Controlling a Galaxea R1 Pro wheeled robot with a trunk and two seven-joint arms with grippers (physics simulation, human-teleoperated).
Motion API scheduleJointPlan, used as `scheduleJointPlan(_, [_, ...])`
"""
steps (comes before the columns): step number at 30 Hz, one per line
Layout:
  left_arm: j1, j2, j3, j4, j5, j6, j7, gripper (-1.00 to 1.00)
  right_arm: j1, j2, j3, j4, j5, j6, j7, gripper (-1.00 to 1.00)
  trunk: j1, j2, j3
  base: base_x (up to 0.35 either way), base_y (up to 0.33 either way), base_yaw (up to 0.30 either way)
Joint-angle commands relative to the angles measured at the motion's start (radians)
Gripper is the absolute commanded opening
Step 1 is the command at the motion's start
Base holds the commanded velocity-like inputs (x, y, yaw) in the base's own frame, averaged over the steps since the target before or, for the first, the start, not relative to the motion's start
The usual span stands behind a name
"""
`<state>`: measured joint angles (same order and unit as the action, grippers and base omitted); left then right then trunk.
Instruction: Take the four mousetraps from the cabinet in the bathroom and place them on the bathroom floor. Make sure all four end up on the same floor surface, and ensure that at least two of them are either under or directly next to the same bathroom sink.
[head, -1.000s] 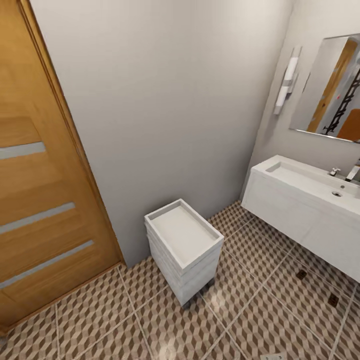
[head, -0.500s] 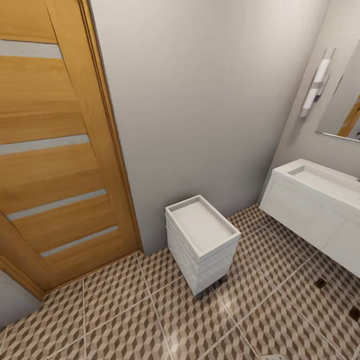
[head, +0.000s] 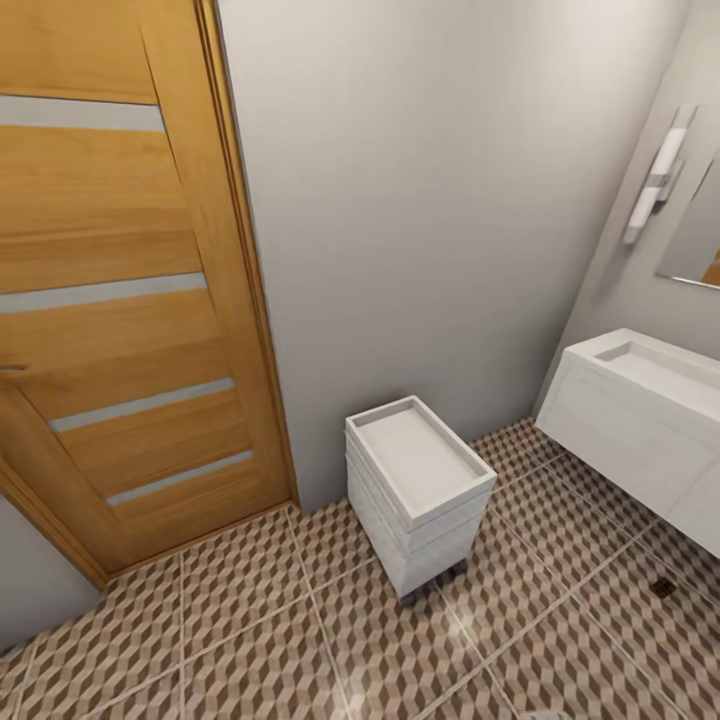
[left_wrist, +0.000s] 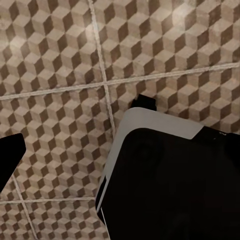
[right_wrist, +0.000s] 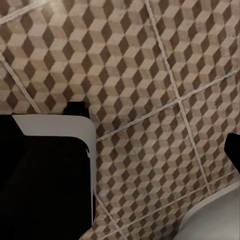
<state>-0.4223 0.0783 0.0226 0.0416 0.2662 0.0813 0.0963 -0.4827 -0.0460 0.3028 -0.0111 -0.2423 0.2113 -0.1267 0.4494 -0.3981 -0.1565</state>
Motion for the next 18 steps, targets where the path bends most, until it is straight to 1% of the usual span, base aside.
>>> scheduleJointPlan(1, [-0.001,0.0,0.002,0.001,0.004,0.002,0.002,1.0,-0.001,0.0,0.009,-0.001,-0.009,0.005,-0.003,1.0,0.001,-0.002,0.0,-0.005,0.0,0.105])
scheduleJointPlan(18, [-0.001,0.0,0.002,0.001,0.004,0.002,0.002,1.0,0.0,0.001,0.009,0.005,-0.009,0.005,-0.002,1.0,0.001,-0.002,0.024,-0.001,0.0,0.125])
